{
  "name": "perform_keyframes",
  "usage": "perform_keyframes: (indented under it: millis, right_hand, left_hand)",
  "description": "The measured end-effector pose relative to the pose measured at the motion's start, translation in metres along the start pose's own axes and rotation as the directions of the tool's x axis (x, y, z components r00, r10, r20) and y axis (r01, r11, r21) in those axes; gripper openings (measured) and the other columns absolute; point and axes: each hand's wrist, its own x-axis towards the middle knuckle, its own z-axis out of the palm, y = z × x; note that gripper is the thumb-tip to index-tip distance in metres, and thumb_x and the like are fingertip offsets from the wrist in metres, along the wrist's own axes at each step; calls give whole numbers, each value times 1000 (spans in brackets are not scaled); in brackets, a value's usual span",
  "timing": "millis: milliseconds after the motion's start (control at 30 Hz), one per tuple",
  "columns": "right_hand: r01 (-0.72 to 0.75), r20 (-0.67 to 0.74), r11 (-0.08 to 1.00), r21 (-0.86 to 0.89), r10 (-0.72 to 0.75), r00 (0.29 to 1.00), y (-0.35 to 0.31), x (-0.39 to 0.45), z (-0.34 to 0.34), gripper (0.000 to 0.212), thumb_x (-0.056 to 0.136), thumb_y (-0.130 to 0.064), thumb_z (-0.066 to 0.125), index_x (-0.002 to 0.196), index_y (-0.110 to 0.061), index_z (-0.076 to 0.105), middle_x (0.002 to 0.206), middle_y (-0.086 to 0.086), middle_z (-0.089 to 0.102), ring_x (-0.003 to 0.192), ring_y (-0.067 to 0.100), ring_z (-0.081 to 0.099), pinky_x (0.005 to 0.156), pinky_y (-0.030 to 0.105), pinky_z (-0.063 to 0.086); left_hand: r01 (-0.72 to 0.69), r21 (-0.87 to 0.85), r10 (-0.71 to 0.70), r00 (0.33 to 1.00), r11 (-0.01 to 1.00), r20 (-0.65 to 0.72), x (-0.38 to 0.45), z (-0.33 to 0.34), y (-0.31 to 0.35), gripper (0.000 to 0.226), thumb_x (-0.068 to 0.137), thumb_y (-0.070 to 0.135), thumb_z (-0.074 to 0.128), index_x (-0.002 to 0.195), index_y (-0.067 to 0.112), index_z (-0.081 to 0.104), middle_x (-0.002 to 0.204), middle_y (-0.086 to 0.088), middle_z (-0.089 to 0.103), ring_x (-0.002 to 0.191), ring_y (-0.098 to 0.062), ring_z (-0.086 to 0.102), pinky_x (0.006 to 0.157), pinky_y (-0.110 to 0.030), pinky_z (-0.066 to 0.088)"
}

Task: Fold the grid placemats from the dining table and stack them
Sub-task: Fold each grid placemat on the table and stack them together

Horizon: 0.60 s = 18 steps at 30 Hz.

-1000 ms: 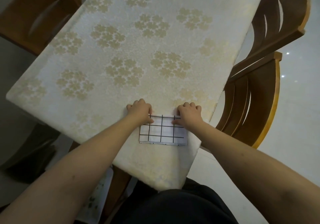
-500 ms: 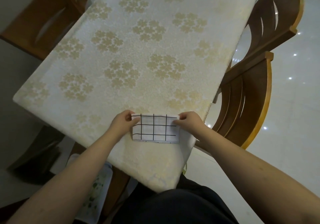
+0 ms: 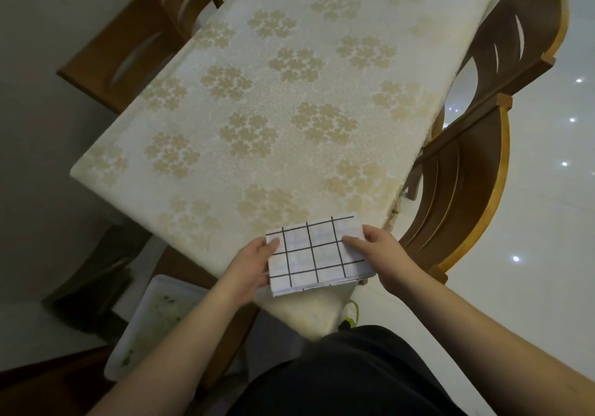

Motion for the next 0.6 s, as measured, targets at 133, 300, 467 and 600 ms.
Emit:
perform_keyframes:
  millis: [133,300,467,600]
  right_hand:
    - [13,2,999,32,-13,1000,11,-28,10,16,91,-15,66,106,-12,68,100,5,75,88,20,73,77,32,60]
    - [-22,-20,998,-54,21,1000,35,-62,18,16,87,-15,70,102,-20,66,98,1,74,85,16,73,71,29,59]
    - [4,-25,986,-169,-9,1000,64,-114,18,23,88,-11,68,110,-17,64,101,0,72,89,17,70,67,26,56]
    - [13,-57,989,-147,-21,998,83,-158,9,16,88,-12,68,104,-14,65,96,3,74,82,18,72,59,23,57]
  left_hand:
    - [-34,1,34,998,999,55,-23,-10,-38,18,96,5,57,113,9,60,107,-11,71,84,-17,72,69,-30,61]
    - [-173,-13,172,983,985,-56,-57,-28,-78,15,91,2,62,106,6,61,101,-15,73,83,-19,72,78,-35,58]
    - [-262,36,264,962,965,-73,-100,-32,-109,16,90,6,67,105,8,64,98,-9,75,89,-22,73,77,-34,57]
    - [-300,67,303,952,952,-37,-128,-28,-131,13,90,11,68,103,13,67,97,-7,75,91,-23,72,83,-37,57]
